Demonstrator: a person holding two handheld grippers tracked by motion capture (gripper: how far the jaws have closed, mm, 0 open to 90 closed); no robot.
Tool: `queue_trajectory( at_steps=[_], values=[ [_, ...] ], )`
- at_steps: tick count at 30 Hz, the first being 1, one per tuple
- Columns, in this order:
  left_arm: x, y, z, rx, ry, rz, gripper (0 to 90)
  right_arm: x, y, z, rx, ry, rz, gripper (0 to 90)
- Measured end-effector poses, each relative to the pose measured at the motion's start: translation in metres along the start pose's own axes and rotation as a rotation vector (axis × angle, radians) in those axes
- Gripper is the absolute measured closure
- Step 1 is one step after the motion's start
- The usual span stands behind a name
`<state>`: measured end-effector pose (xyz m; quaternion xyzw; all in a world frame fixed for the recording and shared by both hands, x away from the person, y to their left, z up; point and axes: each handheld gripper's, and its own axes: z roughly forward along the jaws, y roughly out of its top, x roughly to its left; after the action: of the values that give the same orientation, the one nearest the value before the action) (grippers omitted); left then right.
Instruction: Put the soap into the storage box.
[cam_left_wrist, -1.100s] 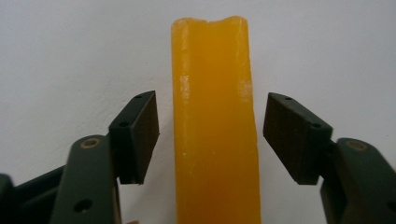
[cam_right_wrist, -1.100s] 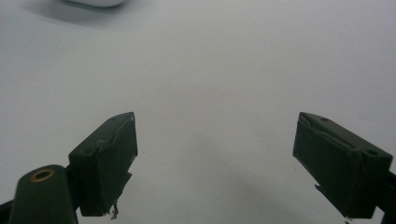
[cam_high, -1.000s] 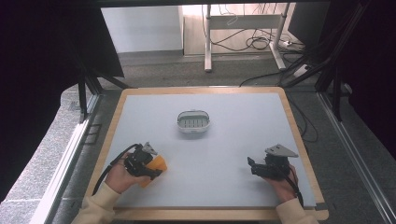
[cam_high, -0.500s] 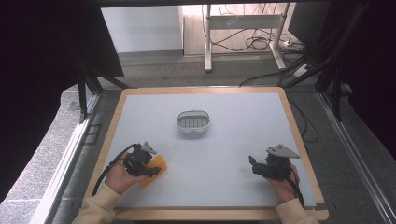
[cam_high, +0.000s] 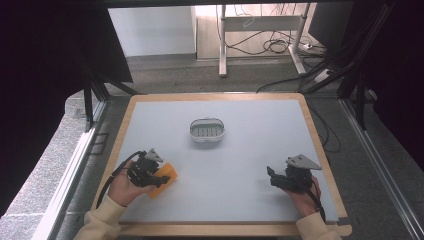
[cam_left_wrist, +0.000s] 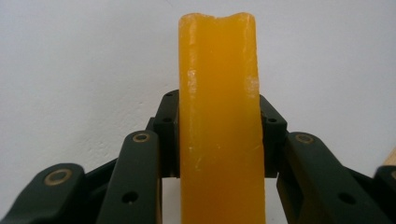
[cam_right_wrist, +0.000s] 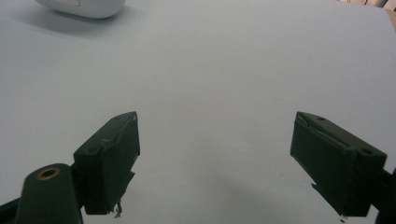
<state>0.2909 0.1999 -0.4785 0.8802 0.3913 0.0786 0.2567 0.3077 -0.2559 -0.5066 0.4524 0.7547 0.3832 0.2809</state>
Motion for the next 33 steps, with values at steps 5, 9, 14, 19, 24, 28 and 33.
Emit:
queue_trajectory(
  at_steps=[5, 9, 14, 19, 24, 28, 33],
  values=[
    [0.002, 0.0, -0.004, -0.011, 0.005, 0.002, 61.8, 0.0, 0.0, 0.0, 0.001, -0.001, 0.001, 16.0],
    [0.002, 0.001, -0.004, -0.01, 0.002, 0.013, 61.9, 0.0, 0.0, 0.001, 0.006, 0.001, -0.002, 16.0],
    [0.002, 0.002, -0.007, -0.015, 0.003, 0.019, 61.8, 0.001, 0.0, 0.001, 0.004, 0.002, 0.002, 16.0],
    [0.004, 0.004, -0.008, -0.025, 0.003, 0.02, 61.8, 0.001, -0.001, 0.002, 0.014, 0.004, 0.004, 15.9],
    [0.005, 0.009, -0.007, -0.017, -0.004, 0.025, 61.9, 0.0, 0.0, 0.0, 0.007, 0.007, 0.008, 15.9],
    [0.006, 0.014, -0.007, -0.019, -0.011, 0.033, 61.9, 0.001, -0.001, 0.001, 0.006, 0.015, 0.004, 15.9],
    [0.008, 0.02, -0.009, -0.025, -0.01, 0.033, 61.9, 0.003, -0.001, 0.002, 0.004, 0.026, -0.005, 15.9]
  ],
)
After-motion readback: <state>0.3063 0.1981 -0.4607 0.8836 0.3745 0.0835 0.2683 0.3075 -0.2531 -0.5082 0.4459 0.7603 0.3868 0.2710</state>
